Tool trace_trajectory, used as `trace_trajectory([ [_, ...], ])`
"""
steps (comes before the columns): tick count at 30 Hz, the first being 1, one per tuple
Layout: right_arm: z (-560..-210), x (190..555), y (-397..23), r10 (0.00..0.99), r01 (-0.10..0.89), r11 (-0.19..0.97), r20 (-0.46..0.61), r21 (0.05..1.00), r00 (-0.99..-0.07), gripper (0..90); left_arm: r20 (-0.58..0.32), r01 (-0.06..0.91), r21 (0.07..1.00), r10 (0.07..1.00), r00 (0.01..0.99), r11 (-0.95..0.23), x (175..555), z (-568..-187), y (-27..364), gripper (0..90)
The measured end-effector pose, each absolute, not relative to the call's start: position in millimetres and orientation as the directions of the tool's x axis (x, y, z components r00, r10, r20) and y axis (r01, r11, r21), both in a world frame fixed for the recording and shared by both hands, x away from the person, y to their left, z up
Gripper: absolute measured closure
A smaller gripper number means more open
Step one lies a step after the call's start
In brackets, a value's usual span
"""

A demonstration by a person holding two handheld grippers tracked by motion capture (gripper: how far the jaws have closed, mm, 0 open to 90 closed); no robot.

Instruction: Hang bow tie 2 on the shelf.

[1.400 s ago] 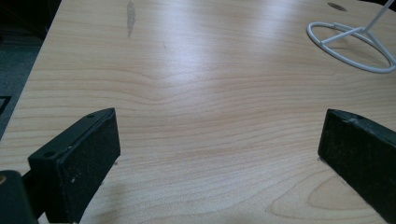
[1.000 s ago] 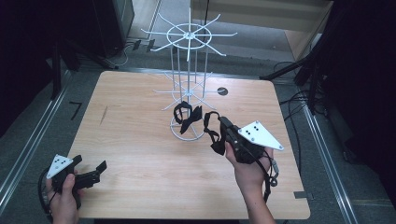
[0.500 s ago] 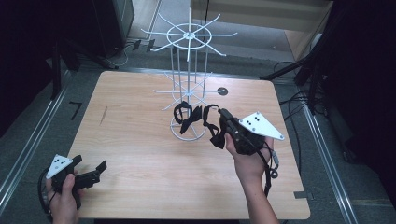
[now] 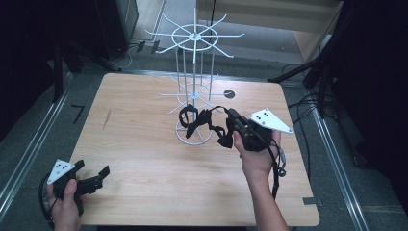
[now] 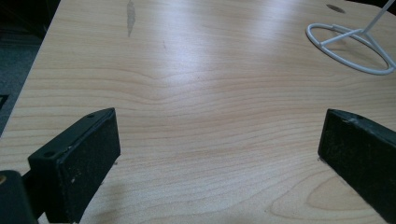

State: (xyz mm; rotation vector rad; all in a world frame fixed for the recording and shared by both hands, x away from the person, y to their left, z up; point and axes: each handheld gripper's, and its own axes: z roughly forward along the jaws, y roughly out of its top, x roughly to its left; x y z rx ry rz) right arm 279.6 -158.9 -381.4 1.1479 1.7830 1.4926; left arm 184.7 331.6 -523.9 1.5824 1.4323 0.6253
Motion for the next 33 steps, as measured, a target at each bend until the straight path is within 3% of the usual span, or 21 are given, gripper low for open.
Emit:
trace_trajectory([
  [20,-401,305,-152,0.848,0.348,-0.084,0.251,0.934,-0.468,90.0,-0.191,0.514,0.856,0.959,0.207,0.06,185,-524,332,0.0],
  [33,-406,317,-144,0.796,0.366,-0.118,0.308,0.923,-0.521,90.0,-0.192,0.512,0.857,0.959,0.207,0.061,184,-524,332,0.0],
])
